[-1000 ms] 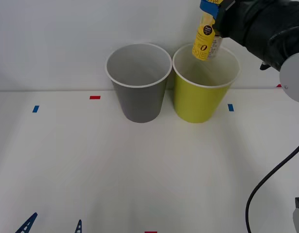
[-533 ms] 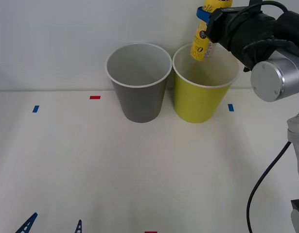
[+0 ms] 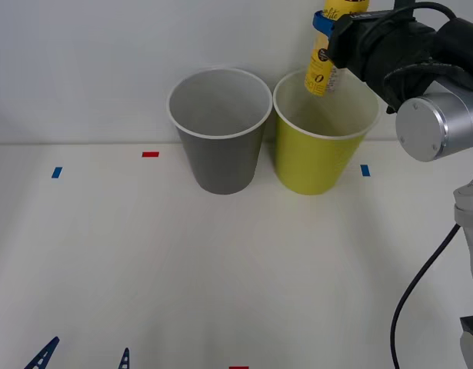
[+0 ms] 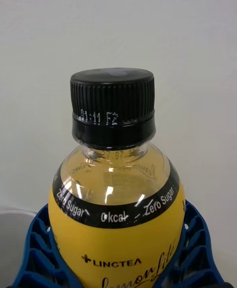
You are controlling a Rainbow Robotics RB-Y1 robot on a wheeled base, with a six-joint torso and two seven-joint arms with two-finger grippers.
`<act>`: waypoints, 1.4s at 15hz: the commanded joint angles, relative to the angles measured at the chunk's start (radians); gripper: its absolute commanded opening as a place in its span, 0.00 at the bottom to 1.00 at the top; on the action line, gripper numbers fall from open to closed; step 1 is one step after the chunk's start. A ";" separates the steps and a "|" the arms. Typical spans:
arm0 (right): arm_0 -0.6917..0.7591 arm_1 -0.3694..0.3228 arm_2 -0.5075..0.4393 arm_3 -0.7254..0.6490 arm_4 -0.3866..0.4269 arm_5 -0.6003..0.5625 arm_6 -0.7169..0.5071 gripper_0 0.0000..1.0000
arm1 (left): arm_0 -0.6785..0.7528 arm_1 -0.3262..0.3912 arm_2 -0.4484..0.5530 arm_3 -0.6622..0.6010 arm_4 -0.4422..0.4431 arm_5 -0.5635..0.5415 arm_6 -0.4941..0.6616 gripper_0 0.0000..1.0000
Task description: Put cans in the gray bin and PET bottles in the light green bin.
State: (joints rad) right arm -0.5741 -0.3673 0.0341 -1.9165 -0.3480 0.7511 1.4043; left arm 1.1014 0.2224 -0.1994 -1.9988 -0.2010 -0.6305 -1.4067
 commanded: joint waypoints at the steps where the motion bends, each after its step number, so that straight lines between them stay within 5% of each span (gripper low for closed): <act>1: 0.000 -0.001 0.000 0.001 0.023 0.001 0.001 0.00 | 0.000 0.000 0.000 0.000 0.000 0.000 0.000 1.00; 2: 0.000 -0.001 0.000 0.001 0.024 0.001 0.001 0.08 | 0.000 0.000 0.000 0.000 0.000 0.000 0.000 1.00; 3: 0.000 -0.001 0.000 0.001 0.024 0.001 -0.001 0.73 | 0.000 0.000 0.000 0.000 0.000 0.000 0.000 1.00; 4: 0.000 -0.001 0.000 0.001 0.026 0.001 -0.002 0.98 | 0.000 0.000 0.000 0.000 0.000 0.000 0.000 1.00; 8: 0.011 0.001 -0.016 -0.036 0.014 0.002 0.008 1.00 | 0.000 0.000 0.000 0.000 0.000 0.000 0.000 1.00; 11: 0.134 0.007 -0.036 -0.185 0.003 0.001 0.002 1.00 | 0.000 0.000 0.000 0.000 0.000 0.000 0.000 1.00; 16: 0.474 0.011 -0.037 -0.512 -0.011 0.002 -0.013 1.00 | 0.000 0.000 0.000 0.000 0.000 0.000 0.000 1.00; 21: 0.750 0.013 -0.037 -0.696 -0.066 0.001 -0.013 1.00 | 0.000 0.000 0.000 0.000 0.000 0.000 0.000 1.00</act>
State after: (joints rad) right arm 0.1178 -0.3538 -0.0028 -2.5734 -0.4087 0.7517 1.3916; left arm 1.1014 0.2224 -0.1994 -1.9989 -0.2010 -0.6305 -1.4067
